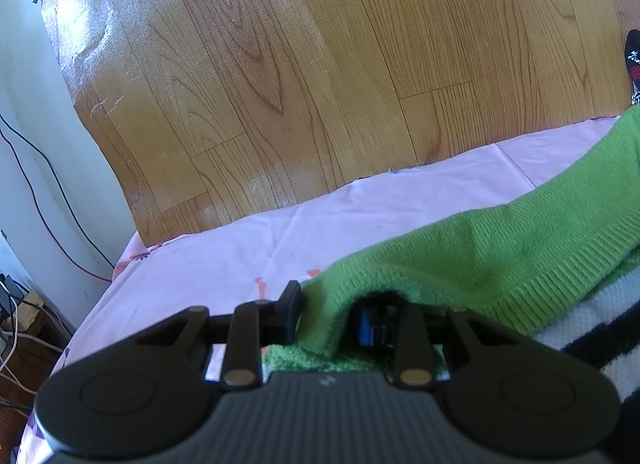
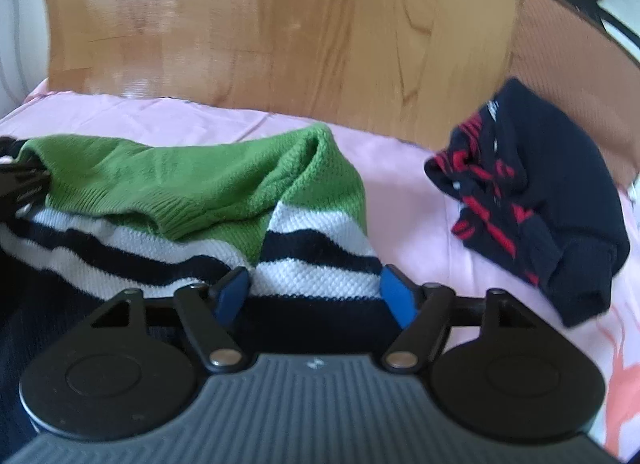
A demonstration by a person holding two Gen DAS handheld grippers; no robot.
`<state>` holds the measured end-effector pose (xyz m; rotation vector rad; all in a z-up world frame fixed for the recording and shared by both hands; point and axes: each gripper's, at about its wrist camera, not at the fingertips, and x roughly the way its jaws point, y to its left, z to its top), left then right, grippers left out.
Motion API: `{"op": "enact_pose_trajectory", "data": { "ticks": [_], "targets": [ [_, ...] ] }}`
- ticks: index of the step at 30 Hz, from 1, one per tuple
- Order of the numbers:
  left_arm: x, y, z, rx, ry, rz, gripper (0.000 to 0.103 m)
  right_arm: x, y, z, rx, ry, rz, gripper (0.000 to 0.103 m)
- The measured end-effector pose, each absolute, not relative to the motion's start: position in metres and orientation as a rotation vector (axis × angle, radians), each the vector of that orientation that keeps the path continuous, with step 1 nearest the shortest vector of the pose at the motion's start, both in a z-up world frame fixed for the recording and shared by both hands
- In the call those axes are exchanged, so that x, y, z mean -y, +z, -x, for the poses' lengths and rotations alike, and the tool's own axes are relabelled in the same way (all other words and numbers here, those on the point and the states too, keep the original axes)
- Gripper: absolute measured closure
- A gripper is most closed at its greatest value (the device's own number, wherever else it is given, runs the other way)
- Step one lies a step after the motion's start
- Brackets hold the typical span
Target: Fold small clothes
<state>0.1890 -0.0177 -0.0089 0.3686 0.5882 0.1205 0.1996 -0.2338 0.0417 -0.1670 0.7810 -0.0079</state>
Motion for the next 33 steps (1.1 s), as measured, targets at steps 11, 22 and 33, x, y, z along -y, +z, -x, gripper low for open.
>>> {"op": "enact_pose_trajectory", "data": {
  "ticks": [11, 22, 33],
  "targets": [
    [0.0205, -0.0099, -0.1894, -0.591, 0.126, -0.38, 0.076, 0.2281, 0.0403, -0.2031, -0.791, -0.057, 0.131, 0.021],
    [0.0204, -0.01, -0.1892, -0.591, 0.126, -0.381, 0.076, 0.2276, 0.0399, -0.2038, -0.792, -0.059, 0.127, 0.02],
    [0.0204, -0.0099, -0.1893, -0.592, 0.126, -0.381, 0.076, 0.227, 0.039, -0.204, -0.793, -0.064, 0.127, 0.02]
  ]
}}
